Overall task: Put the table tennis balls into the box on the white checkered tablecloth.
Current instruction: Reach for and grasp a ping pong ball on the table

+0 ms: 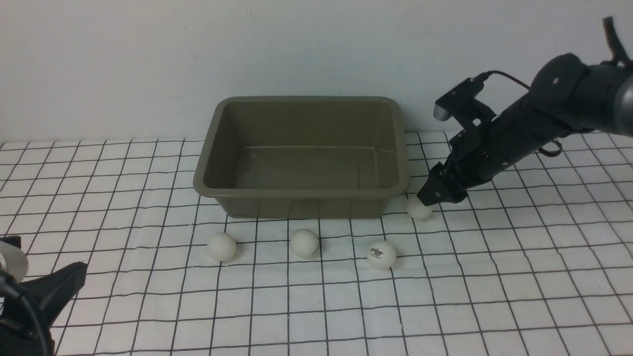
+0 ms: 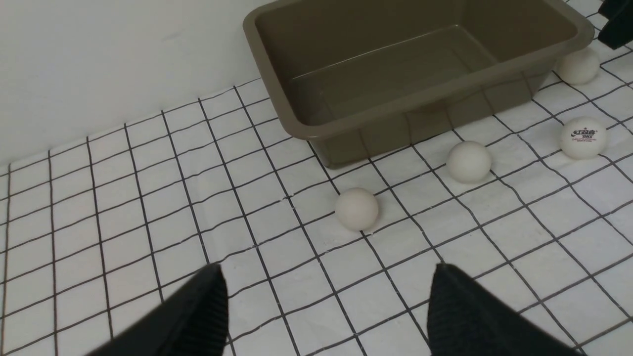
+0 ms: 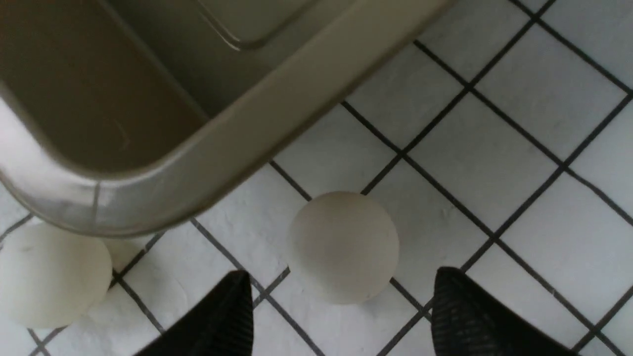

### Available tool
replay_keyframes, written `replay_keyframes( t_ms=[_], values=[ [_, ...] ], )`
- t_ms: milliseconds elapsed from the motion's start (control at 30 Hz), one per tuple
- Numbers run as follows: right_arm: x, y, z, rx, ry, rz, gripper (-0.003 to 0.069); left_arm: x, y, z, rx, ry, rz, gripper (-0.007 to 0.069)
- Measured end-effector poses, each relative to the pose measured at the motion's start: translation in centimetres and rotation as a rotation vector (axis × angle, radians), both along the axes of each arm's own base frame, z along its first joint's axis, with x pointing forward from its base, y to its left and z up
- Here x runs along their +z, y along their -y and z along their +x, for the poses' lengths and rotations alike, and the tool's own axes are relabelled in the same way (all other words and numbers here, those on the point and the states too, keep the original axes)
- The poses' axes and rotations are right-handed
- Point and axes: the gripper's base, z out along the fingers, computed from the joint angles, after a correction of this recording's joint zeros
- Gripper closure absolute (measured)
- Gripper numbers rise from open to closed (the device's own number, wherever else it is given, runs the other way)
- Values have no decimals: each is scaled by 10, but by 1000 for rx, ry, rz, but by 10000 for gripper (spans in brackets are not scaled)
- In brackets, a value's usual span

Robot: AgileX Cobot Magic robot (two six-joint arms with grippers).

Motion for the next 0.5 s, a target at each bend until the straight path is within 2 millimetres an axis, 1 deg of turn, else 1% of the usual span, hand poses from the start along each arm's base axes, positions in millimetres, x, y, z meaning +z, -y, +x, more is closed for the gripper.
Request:
replay_keyframes(
  t_ms=[167,400,500],
  values=[
    [-15,-5,0,80,0,-52,219,0,0,0,0,0,1,136],
    [-17,-6,2,105,28,-72,219,0,0,0,0,0,1,136],
    [-23,-6,4,117,35,-78,219,0,0,0,1,0,3,136]
  ],
)
